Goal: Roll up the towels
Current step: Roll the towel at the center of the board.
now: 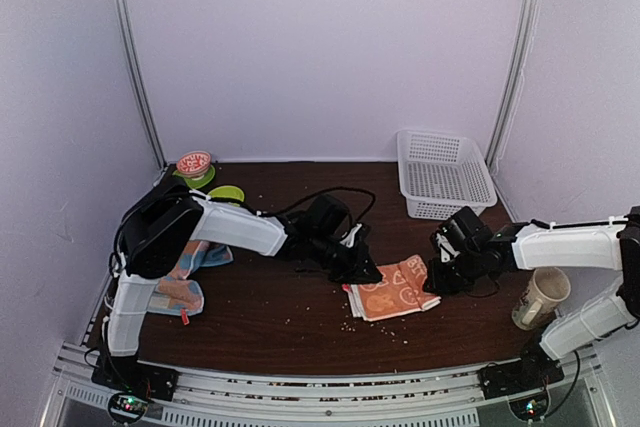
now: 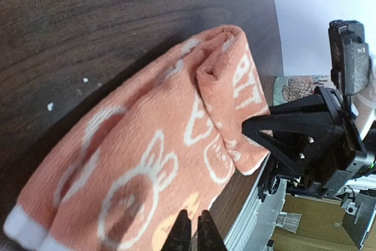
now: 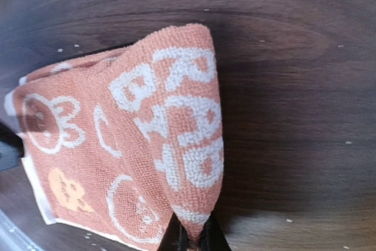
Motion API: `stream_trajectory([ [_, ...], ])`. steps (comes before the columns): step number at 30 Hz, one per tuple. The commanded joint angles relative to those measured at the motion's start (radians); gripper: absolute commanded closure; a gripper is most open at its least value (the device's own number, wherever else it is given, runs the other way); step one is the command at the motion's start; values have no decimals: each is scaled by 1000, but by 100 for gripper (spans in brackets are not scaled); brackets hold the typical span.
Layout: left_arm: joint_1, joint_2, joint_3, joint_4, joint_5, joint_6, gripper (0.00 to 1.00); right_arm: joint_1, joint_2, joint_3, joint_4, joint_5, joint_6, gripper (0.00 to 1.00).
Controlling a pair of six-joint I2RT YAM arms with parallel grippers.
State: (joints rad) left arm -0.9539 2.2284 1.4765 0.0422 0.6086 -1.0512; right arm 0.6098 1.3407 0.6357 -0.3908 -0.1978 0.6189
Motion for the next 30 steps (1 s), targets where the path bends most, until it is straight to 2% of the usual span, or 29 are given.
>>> stream_trajectory([
  [1, 13, -80, -42, -34, -44, 76, 94, 44, 40, 81, -213, 223, -80, 100],
  [13, 17, -103, -67, -8, -39, 90, 97, 267, 274, 317, -428, 615, 39, 100],
  [18, 20, -85, -56, -3, -35, 101, 97, 312, 306, 363, -438, 630, 63, 100],
  [30, 30, -33, -24, -170, -132, 188, 100, 325, 349, 398, -452, 643, 66, 100],
])
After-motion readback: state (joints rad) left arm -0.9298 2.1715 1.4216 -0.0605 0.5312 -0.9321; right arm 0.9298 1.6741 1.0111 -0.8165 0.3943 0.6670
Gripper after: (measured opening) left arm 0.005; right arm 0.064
